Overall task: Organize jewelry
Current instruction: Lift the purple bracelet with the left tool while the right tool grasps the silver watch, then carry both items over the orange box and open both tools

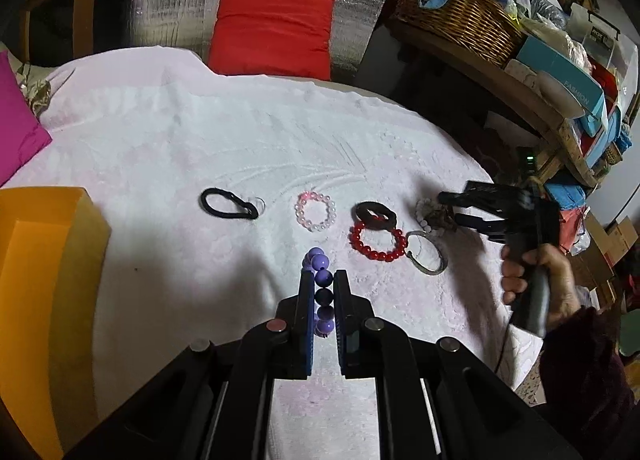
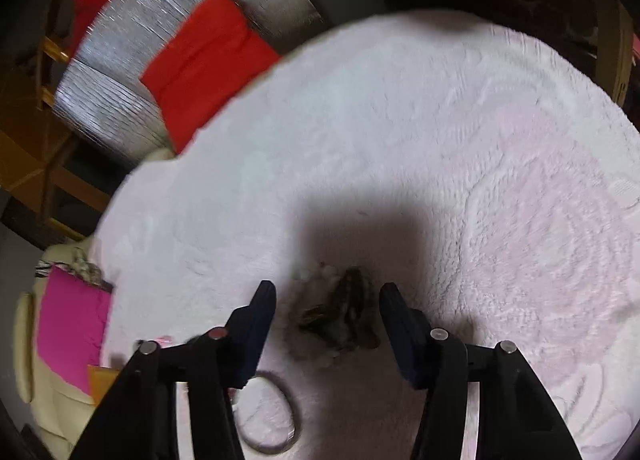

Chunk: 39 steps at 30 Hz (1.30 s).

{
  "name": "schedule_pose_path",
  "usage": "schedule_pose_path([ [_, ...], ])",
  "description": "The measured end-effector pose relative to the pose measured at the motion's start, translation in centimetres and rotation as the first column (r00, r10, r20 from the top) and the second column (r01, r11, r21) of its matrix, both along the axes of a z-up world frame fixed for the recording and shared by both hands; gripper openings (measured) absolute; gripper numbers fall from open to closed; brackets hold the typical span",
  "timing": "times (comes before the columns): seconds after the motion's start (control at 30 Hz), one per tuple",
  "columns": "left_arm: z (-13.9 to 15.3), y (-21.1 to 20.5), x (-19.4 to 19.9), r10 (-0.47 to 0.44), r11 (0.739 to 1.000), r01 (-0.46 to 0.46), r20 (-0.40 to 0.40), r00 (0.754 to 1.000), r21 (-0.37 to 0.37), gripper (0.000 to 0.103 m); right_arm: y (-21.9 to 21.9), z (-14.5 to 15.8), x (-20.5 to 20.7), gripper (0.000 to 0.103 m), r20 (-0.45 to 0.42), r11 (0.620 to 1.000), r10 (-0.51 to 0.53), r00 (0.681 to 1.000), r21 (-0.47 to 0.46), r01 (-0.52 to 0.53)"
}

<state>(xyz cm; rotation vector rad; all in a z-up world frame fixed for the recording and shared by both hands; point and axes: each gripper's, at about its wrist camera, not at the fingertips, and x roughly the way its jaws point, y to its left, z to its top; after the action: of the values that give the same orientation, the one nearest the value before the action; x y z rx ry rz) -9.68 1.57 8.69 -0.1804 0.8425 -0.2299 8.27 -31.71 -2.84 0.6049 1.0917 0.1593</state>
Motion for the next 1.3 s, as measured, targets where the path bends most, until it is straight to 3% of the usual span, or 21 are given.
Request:
schedule_pose_path([
  [0.03,-0.1,-0.1,0.0,-0.001,1.0,0.001,-0.002,1.0,-0.001,0.009,0.3,0.0,0.1,0.046,0.005,1.0,0.002,1.0,-0.027,-0.002],
  [0.1,-0.2,-0.2,0.0,-0.004,1.0,0.004,-0.007,1.0,-0.008,0.009,0.7,0.2,0.3,0.024,0.008,0.996,0.006,1.0,-0.089,-0.005],
  [0.2,-0.4,-0.1,-0.1,-0.002,1.0,0.002,-0.009,1.0,-0.011,0.009,0.7,0.7,0.1,0.014,-0.004,0.995,0.031,1.0,-0.096,-0.032],
  [0.37,-0.1,0.3,-0.3,0.007,1.0,-0.007,0.001,1.0,-0.027,0.009,-0.3,3.1,-1.0,0.012,0.041,0.997,0.032,0.999,-0.074,-0.029],
  [0.57,1.1,1.0,-1.3,0.012,0.999,-0.011,0.035,0.999,-0.031,0.009,-1.1,6.6,-3.0,0.012,0.16,0.998,0.03,0.987,0.043,-0.037],
  [0.8,4.9,4.1,-4.4,0.067,0.997,-0.062,0.122,0.99,-0.041,0.009,3.9,10.7,-5.0,0.012,0.32,0.966,0.093,0.943,0.199,-0.163],
  [0.93,7.1,8.0,-7.5,0.148,0.989,-0.149,0.167,0.975,-0.006,0.009,11.4,12.8,-6.5,0.012,0.403,0.917,0.208,0.891,0.237,-0.321],
  [1.03,7.5,11.7,-10.2,0.234,0.968,-0.245,0.169,0.957,0.049,0.009,18.0,13.8,-8.8,0.012,0.44,0.849,0.309,0.843,0.272,-0.452],
  [1.17,5.7,16.2,-12.4,0.351,0.927,-0.36,0.099,0.931,0.106,0.009,26.5,14.1,-11.3,0.012,0.455,0.751,0.429,0.78,0.301,-0.588],
  [1.3,2.6,18.9,-13.2,0.425,0.892,-0.422,0.016,0.905,0.164,0.009,33.7,12.5,-13.7,0.012,0.433,0.681,0.537,0.724,0.283,-0.675],
])
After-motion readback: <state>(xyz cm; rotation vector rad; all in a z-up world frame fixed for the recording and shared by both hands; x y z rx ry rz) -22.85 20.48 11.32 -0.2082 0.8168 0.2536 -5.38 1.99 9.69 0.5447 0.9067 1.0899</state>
